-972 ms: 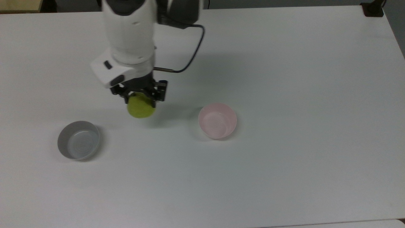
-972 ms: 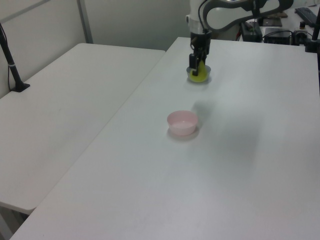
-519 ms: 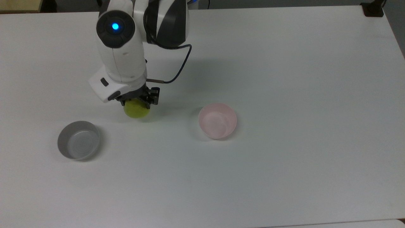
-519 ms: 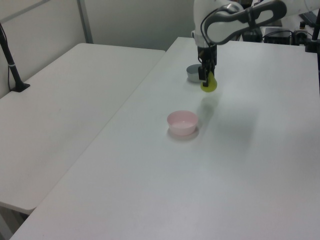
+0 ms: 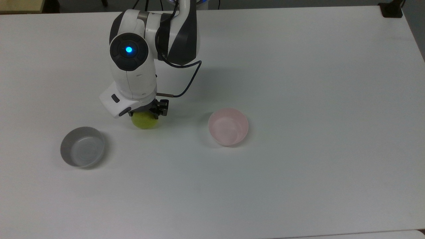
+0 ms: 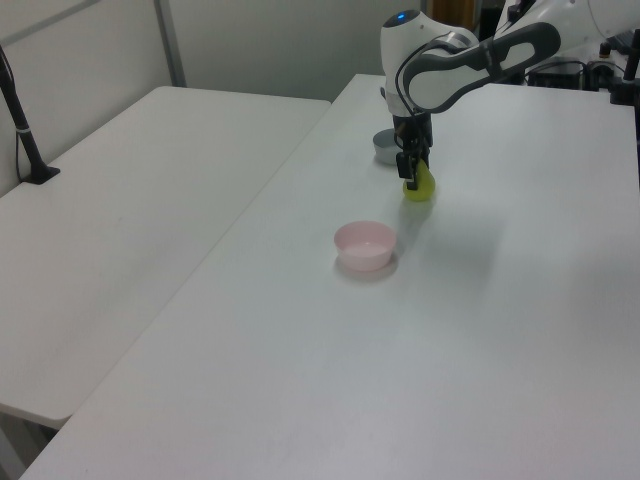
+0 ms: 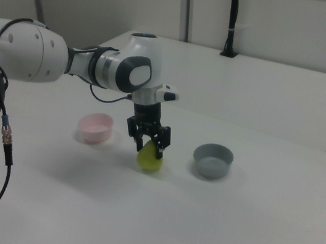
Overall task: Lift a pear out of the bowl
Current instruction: 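Lower the pear onto the table, open the gripper and raise it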
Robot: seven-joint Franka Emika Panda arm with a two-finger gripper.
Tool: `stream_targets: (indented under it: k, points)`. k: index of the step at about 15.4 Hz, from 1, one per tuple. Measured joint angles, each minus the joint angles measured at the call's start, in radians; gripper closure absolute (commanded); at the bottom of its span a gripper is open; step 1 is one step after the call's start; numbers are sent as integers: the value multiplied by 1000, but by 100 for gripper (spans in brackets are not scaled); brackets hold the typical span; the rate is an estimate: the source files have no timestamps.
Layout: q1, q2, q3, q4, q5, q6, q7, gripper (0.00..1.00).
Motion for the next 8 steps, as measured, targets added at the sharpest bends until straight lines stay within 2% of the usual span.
stream_targets:
  k: [4,8]
  points:
    - [-5,-34,-1,22,-1,0,1,0]
    - [-25,-199,-3,22,-1,-155,2,0]
